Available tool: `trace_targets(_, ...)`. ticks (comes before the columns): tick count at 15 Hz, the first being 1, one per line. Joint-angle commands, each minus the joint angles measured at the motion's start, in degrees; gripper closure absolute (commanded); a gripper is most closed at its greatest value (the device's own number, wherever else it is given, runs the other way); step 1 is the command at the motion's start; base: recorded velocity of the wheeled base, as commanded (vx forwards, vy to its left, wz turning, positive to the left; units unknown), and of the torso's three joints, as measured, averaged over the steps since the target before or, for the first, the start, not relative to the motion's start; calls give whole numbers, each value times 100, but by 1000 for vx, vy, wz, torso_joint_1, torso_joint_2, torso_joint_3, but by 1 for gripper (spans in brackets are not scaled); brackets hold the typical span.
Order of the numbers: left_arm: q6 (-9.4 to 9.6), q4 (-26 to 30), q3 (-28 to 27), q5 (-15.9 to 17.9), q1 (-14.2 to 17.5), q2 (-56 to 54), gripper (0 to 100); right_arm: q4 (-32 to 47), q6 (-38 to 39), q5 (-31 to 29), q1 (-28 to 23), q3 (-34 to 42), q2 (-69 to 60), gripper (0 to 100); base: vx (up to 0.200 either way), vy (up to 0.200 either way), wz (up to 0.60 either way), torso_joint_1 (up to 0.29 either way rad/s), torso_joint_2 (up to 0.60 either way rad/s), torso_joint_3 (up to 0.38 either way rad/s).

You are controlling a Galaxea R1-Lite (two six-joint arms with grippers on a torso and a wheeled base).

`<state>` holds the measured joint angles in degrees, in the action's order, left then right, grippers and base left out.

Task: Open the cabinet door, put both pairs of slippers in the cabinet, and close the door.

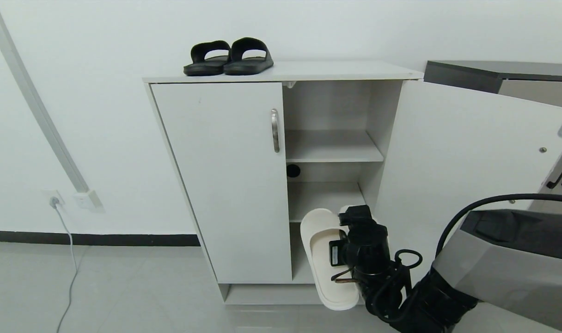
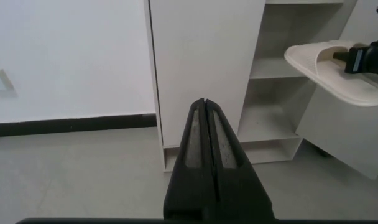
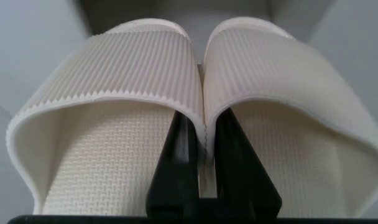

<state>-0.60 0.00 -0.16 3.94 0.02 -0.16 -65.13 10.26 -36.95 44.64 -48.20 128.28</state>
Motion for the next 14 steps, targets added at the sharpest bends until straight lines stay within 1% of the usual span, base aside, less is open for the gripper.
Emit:
trace_targets(1, -2, 0, -2, 2, -2, 16, 100, 1, 2, 4, 1, -49, 65, 100, 0, 0, 0, 0, 0, 0)
trace_targets(3, -2, 0, -2, 2, -2, 16, 100, 27, -16, -5, 18, -304, 197, 100, 0, 0, 0, 0, 0, 0)
trace_targets(8, -2, 0, -2, 2, -2, 16, 100, 27, -24, -5, -8, -409, 408, 100, 0, 0, 0, 0, 0, 0)
trace_targets(14, -2, 0, -2, 2, -2, 16, 100, 18, 19, 4, -26, -506, 514, 100, 0, 0, 0, 1, 2, -149)
